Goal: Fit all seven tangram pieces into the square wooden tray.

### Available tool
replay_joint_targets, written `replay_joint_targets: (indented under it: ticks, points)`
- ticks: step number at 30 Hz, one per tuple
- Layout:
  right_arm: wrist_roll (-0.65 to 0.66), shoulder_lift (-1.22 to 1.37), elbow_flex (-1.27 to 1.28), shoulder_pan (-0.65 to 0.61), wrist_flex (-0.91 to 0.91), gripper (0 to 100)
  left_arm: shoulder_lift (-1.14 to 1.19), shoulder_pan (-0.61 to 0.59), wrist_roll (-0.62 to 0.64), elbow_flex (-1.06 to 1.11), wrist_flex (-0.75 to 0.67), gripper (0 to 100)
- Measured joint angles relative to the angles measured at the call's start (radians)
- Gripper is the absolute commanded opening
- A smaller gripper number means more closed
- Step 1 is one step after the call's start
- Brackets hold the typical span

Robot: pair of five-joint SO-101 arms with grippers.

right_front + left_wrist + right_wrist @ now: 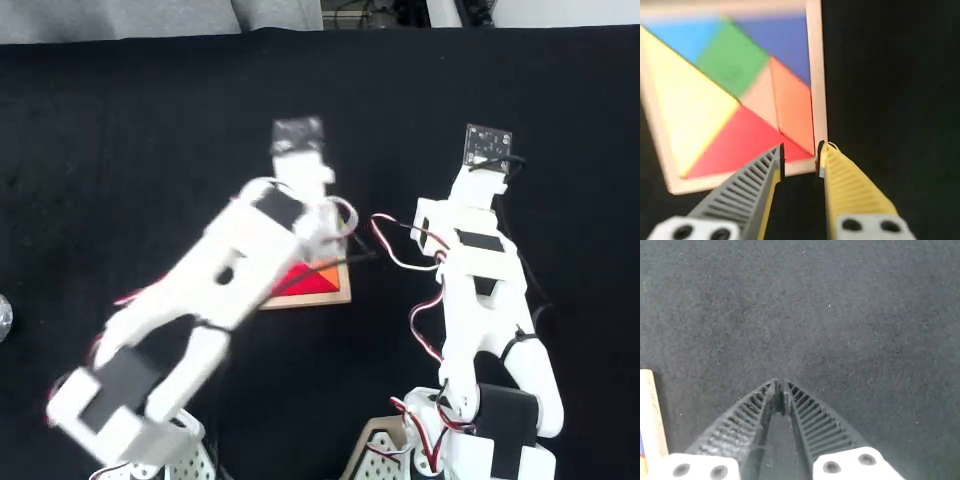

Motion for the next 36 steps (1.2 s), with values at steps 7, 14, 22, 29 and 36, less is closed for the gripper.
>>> replay_joint_targets:
  ticks: [7,14,22,29,36]
  points:
    - [0.0,0.0,0.0,0.0,0.0,1.1,-0.219,-0.273,-0.295,0.005,-0.029,14]
    - [0.0,0.0,0.0,-0.072,0.0,1.1,-0.341,-0.672,-0.592,0.002,-0.198,14]
    - [0.0,-0.126,-0.157,-0.133,0.158,1.1,-0.618,-0.758,-0.618,-0.025,-0.213,14]
    - [0.031,-0.468,-0.497,-0.137,0.423,1.1,-0.792,-0.681,-0.62,-0.026,-0.213,14]
    - [0.173,-0.781,-0.721,-0.267,0.531,1.2,-0.994,-0.6,-0.62,-0.026,-0.213,14]
